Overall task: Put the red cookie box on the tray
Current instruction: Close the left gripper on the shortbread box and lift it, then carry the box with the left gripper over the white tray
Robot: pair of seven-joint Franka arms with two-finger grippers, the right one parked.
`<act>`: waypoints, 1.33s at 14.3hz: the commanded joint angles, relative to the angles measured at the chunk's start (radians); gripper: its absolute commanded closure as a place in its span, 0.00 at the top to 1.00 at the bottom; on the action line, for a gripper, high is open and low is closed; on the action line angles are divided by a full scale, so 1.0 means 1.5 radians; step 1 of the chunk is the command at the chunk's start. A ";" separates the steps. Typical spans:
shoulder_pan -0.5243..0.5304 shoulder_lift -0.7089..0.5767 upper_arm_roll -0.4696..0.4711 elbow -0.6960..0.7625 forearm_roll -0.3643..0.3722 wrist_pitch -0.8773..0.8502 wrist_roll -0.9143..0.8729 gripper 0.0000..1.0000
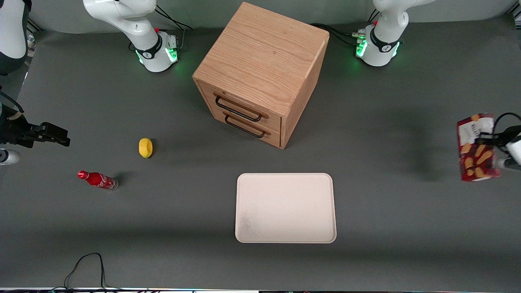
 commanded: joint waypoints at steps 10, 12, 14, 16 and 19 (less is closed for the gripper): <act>-0.205 0.220 -0.207 0.355 -0.012 0.024 -0.453 0.00; -0.235 0.254 -0.203 0.350 0.006 0.078 -0.462 0.00; -0.246 0.288 -0.202 0.350 0.027 0.116 -0.488 0.00; -0.267 0.319 -0.198 0.351 0.074 0.136 -0.517 0.00; -0.287 0.360 -0.192 0.352 0.117 0.167 -0.582 0.00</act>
